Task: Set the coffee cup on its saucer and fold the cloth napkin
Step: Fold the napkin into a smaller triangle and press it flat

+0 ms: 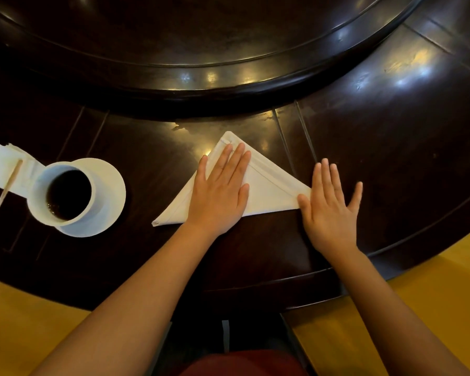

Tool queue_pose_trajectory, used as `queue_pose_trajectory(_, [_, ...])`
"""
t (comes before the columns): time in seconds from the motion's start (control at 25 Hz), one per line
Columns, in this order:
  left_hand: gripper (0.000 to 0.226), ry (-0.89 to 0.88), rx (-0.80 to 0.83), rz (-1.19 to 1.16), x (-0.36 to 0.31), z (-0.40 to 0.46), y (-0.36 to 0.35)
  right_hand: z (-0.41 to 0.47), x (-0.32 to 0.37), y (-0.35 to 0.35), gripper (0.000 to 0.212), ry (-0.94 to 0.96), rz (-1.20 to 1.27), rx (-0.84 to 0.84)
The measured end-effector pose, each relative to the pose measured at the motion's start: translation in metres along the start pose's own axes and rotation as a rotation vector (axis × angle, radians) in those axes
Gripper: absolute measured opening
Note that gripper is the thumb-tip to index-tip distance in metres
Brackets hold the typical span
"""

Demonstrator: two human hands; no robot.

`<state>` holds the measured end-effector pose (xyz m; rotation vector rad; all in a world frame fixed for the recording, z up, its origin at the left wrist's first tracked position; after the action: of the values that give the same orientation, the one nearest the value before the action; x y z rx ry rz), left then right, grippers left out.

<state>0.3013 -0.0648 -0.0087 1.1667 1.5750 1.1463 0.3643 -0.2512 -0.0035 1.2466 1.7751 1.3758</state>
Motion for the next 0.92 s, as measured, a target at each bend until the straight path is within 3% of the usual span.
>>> queue_pose_trajectory(0.08, [0.061, -0.025, -0.036, -0.105, 0.001, -0.003, 0.006, -0.001, 0.014, 0.015, 0.064, -0.007, 0.043, -0.069])
queue_pose_trajectory(0.16, [0.06, -0.012, -0.131, -0.309, 0.006, -0.006, 0.016, 0.007, 0.056, 0.032, 0.058, 0.162, 0.075, -0.182])
queue_pose_trajectory(0.28, [0.058, 0.105, -0.224, -0.232, 0.016, -0.007, 0.019, 0.03, 0.114, 0.027, 0.053, 0.453, 0.04, -0.173])
queue_pose_trajectory(0.44, [0.057, 0.132, -0.101, -0.067, 0.026, -0.009, 0.005, 0.051, 0.123, 0.001, 0.053, 0.529, -0.02, -0.048])
queue_pose_trajectory(0.6, [0.058, -0.007, -0.035, 0.021, 0.04, -0.031, -0.003, 0.05, 0.123, 0.0, 0.053, 0.554, -0.008, -0.045])
queue_pose_trajectory(0.92, [0.064, -0.016, 0.094, -0.04, 0.064, -0.095, -0.015, 0.052, 0.122, -0.002, 0.054, 0.599, -0.026, 0.005])
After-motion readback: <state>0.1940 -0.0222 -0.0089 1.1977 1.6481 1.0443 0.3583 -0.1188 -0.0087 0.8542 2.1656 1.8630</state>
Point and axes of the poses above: each hand's wrist, its own z-axis towards the middle knuckle, its own y-axis out of the back of the hand, x = y × z, the point moved 6 cm from there along z, towards the middle knuckle, and after that the axes turned 7 degrees about x, right-handed, at the moved point
